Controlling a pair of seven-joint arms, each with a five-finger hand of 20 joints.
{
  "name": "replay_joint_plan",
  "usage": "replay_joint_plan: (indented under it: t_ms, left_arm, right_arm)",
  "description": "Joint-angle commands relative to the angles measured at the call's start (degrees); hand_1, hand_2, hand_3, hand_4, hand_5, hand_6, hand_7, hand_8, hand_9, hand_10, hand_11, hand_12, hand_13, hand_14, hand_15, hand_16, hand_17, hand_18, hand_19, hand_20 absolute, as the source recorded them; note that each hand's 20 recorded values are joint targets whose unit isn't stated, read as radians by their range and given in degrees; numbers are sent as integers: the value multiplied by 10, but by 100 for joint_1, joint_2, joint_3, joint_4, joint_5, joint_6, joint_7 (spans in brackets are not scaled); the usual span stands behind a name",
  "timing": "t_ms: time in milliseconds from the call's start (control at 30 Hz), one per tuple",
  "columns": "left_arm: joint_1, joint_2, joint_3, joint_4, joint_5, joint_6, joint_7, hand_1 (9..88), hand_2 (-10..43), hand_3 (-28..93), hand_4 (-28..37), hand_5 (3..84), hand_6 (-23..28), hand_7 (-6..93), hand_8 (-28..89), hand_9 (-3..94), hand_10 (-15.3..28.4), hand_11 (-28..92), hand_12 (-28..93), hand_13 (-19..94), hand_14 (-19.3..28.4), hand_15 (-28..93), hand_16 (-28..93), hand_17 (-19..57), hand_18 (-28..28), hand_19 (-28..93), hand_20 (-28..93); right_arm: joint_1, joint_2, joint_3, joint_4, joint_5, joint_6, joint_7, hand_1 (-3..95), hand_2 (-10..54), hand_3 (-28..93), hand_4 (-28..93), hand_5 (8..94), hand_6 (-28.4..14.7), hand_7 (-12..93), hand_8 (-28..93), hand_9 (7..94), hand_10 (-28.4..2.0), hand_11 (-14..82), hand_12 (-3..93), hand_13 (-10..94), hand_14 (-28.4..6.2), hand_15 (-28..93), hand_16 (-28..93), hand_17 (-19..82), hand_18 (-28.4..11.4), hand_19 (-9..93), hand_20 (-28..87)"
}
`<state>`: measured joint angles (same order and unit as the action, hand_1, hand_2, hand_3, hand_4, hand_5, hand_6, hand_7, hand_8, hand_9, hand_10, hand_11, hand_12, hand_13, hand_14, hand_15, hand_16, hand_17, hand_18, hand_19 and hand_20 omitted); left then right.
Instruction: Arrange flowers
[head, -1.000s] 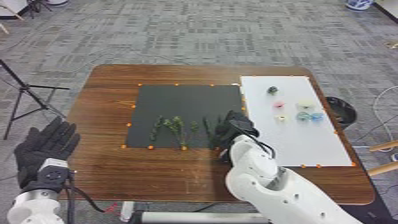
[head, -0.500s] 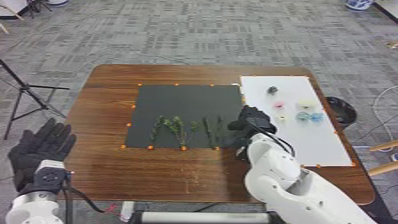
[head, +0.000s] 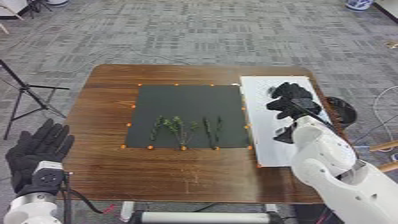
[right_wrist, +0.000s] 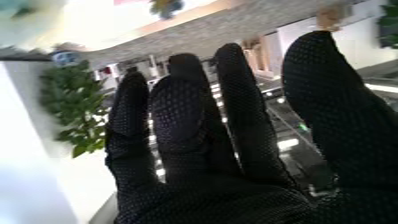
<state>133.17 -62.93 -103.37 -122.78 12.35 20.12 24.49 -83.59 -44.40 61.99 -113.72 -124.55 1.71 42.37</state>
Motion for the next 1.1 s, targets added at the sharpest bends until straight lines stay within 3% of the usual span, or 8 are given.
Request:
replay_joint_plan:
  t_ms: [33,167,400,567,767,833,933,1100]
  left_arm:
    - [-73,293,-54,23,111,-122,-106,246,172,775,-283,464,113,137,-88,370,174,268,102,274,163,353,-67,-66,157,405,101]
    - [-135,366,-79,17,118,-133,-100,246,173,773,-283,463,112,136,-88,369,173,264,101,273,163,350,-65,-67,157,404,101]
    - [-261,372,-13,26,107,-129,-98,245,174,772,-283,462,111,134,-87,368,173,262,102,272,162,349,-64,-67,157,403,102]
    - [-335,373,57,41,112,-174,-85,245,174,772,-283,462,111,134,-87,367,172,263,103,271,162,349,-63,-67,157,403,102]
    - [-472,332,154,76,107,-185,-75,245,173,774,-283,462,111,133,-86,366,172,262,103,270,162,347,-62,-67,157,403,103]
    - [-498,307,171,87,130,-198,-103,245,173,774,-283,462,111,133,-86,365,172,262,103,270,163,347,-62,-67,157,402,102]
    - [-498,286,187,90,111,-169,-57,245,173,773,-283,462,111,133,-86,366,173,261,103,269,163,347,-62,-67,157,402,103]
    - [-542,211,206,121,104,-123,-30,245,173,772,-283,462,111,133,-86,366,174,261,103,270,163,344,-62,-67,157,401,103]
  right_arm:
    - [132,131,108,372,278,-825,105,386,-95,786,-190,564,-60,108,-93,538,-143,98,152,643,-117,750,328,259,-231,750,413]
    - [47,128,151,461,325,-1061,-19,391,-95,785,-196,560,-59,102,-92,537,-141,95,149,644,-118,754,326,261,-232,750,416]
    - [118,16,-31,685,248,-1238,-28,404,-95,793,-216,546,-54,105,-93,529,-132,93,145,644,-115,754,325,260,-230,745,418]
    - [218,-94,-108,895,374,-1651,84,483,-95,797,-270,553,-35,132,-104,554,-119,104,146,662,-95,737,335,278,-221,745,417]
    - [277,-78,-479,1166,-18,-1193,163,553,-95,752,-282,596,-12,162,-108,624,-107,140,165,689,-62,687,395,300,-212,749,417]
    - [273,-69,-584,1232,-189,-862,216,567,-95,735,-282,628,-4,207,-97,676,-105,165,228,697,-62,691,400,308,-211,754,424]
    - [231,-48,-607,1248,-254,-573,155,619,-95,662,-282,678,1,348,81,779,-82,112,393,715,-71,731,363,326,-213,766,435]
    - [213,-18,-576,1111,-253,-356,185,602,-95,688,-270,689,18,437,142,805,-84,115,419,726,-72,733,355,333,-215,769,435]
